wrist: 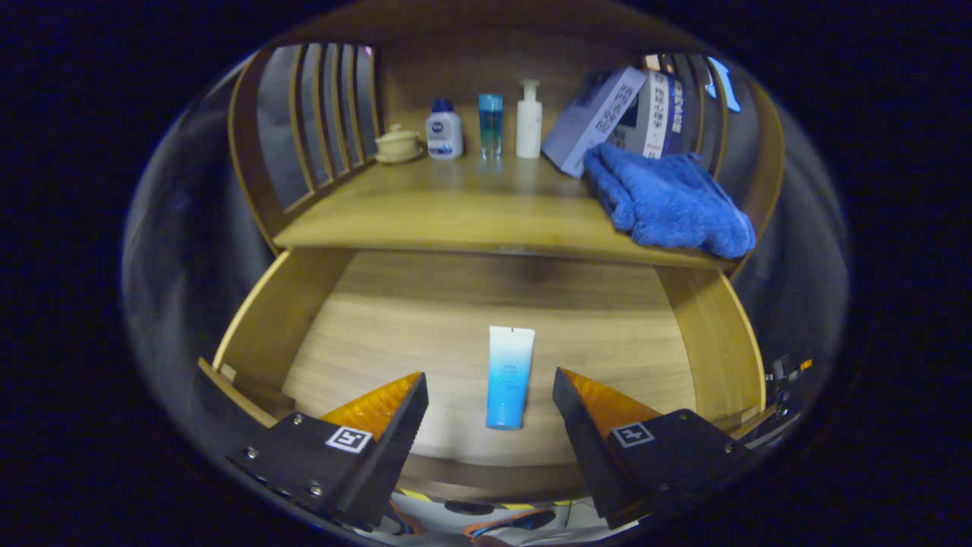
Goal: Pull open the drawer, take out the items inside it, and place them on the countertop above the cabinet.
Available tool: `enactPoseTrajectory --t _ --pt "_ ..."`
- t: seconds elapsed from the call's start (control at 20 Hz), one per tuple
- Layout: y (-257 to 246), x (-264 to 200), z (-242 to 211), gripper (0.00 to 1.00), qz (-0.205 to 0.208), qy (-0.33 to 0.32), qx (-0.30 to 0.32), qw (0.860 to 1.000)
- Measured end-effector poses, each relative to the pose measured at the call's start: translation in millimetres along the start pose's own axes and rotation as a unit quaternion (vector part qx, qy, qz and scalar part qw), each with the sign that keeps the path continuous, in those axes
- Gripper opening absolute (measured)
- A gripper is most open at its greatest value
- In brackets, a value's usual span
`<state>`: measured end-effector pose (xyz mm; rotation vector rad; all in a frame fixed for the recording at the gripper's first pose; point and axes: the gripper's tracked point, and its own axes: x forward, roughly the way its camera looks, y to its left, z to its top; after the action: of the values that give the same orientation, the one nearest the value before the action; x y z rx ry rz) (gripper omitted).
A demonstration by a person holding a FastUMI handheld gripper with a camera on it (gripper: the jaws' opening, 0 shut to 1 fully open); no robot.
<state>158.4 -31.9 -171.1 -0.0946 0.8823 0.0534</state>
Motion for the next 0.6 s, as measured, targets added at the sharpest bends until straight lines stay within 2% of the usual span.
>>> enactPoseTrajectory --t 0.15,0.25,0.3,0.4,0.5,0.6 --pt "-4 27 -8 0.95 -0.02 0.057 0.024 0.998" --pt "-8 43 -10 0.85 -0.026 0.083 0.031 0.996" --pt "-9 49 -15 0.77 -0.029 0.105 0.032 0.994" --pt "-7 61 -28 0.75 -0.024 0.157 0.047 0.986" --pt "-11 63 -45 0.66 -0.035 0.216 0.035 0.975" --pt "-15 71 -48 0.54 -0.036 0.207 0.023 0.977"
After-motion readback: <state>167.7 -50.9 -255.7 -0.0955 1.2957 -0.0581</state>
